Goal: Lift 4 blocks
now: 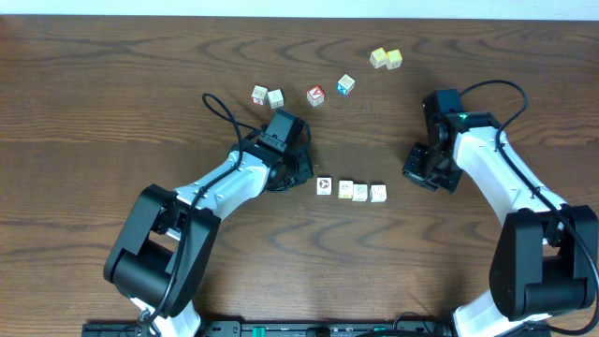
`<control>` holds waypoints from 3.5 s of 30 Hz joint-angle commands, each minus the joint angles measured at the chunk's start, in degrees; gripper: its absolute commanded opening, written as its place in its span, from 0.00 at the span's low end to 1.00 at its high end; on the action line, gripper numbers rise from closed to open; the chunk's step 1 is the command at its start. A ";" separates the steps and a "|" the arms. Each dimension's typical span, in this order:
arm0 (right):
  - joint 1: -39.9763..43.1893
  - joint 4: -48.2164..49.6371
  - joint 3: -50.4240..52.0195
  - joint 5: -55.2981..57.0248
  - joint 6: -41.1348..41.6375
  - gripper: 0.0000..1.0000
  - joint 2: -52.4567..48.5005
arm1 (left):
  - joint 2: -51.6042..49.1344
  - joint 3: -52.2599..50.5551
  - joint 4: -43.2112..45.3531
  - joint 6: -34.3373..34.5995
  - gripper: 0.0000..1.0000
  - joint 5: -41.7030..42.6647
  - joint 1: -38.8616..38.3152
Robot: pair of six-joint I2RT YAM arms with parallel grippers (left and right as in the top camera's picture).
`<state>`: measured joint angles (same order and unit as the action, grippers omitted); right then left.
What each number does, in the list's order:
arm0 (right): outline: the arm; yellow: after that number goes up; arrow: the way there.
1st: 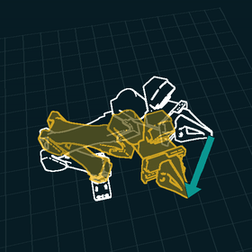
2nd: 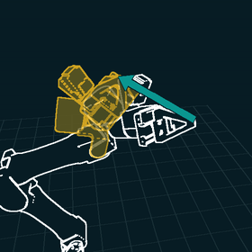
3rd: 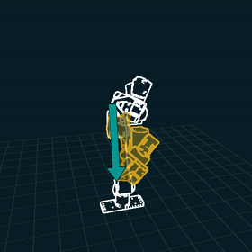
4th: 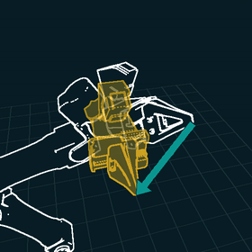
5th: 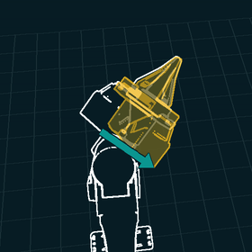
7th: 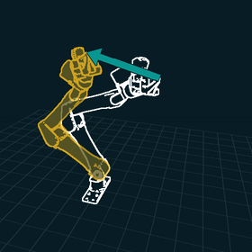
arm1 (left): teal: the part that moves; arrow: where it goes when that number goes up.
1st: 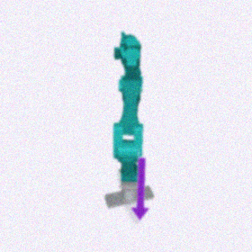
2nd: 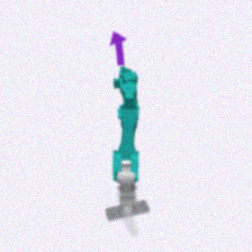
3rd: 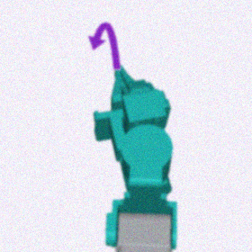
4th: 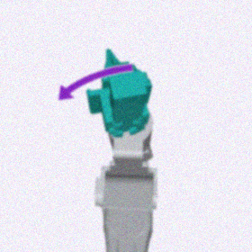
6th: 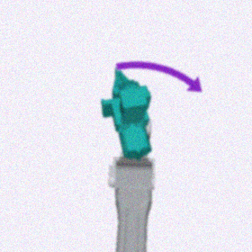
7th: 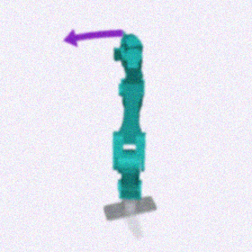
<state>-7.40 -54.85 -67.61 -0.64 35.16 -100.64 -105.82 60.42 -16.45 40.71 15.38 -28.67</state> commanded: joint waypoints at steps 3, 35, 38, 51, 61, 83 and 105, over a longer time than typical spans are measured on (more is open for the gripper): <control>-1.79 0.79 0.28 -0.09 -0.09 0.04 1.16 | -2.43 -0.31 0.33 0.52 0.07 0.70 -1.40; -2.51 1.09 0.28 -0.13 -0.09 0.08 1.16 | -2.49 -0.31 2.89 0.52 0.07 -4.39 -4.79; -2.51 1.09 0.28 -0.11 -0.11 0.08 1.16 | -2.49 -0.31 2.91 0.52 0.07 -3.06 -5.07; -2.51 1.11 0.28 -0.11 -0.11 0.09 1.16 | -2.49 -0.31 2.86 0.52 0.07 -2.97 -8.11; -2.51 1.07 0.28 -0.11 -0.11 0.09 1.16 | -2.51 -0.31 2.64 0.26 0.07 -3.13 -8.17; -2.51 0.50 0.28 -0.07 -0.13 0.09 1.16 | 1.53 1.16 9.70 -10.71 0.07 -6.45 -5.95; -2.51 2.78 0.28 0.37 -0.57 0.11 1.16 | 3.04 1.16 9.62 -10.05 0.07 -12.02 -13.16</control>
<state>-8.71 -52.01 -67.61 -0.64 35.14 -100.64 -100.82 60.58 -7.66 31.22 5.56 -42.04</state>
